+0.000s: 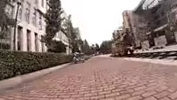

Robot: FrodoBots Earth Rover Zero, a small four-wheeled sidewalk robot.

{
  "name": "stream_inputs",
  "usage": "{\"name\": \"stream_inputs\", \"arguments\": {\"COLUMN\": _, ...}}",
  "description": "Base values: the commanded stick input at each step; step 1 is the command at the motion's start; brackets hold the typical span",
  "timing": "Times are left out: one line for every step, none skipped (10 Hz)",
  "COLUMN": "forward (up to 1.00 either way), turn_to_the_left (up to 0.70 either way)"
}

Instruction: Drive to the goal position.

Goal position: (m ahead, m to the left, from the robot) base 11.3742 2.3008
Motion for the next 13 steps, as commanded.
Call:
{"name": "stream_inputs", "arguments": {"forward": 0.70, "turn_to_the_left": 0.00}}
{"name": "stream_inputs", "arguments": {"forward": 0.70, "turn_to_the_left": 0.00}}
{"name": "stream_inputs", "arguments": {"forward": 0.70, "turn_to_the_left": 0.00}}
{"name": "stream_inputs", "arguments": {"forward": 0.70, "turn_to_the_left": 0.00}}
{"name": "stream_inputs", "arguments": {"forward": 0.70, "turn_to_the_left": 0.00}}
{"name": "stream_inputs", "arguments": {"forward": 0.70, "turn_to_the_left": 0.00}}
{"name": "stream_inputs", "arguments": {"forward": 0.70, "turn_to_the_left": 0.00}}
{"name": "stream_inputs", "arguments": {"forward": 0.70, "turn_to_the_left": -0.07}}
{"name": "stream_inputs", "arguments": {"forward": 0.70, "turn_to_the_left": -0.14}}
{"name": "stream_inputs", "arguments": {"forward": 0.70, "turn_to_the_left": -0.14}}
{"name": "stream_inputs", "arguments": {"forward": 0.70, "turn_to_the_left": -0.08}}
{"name": "stream_inputs", "arguments": {"forward": 0.70, "turn_to_the_left": 0.00}}
{"name": "stream_inputs", "arguments": {"forward": 0.70, "turn_to_the_left": 0.00}}
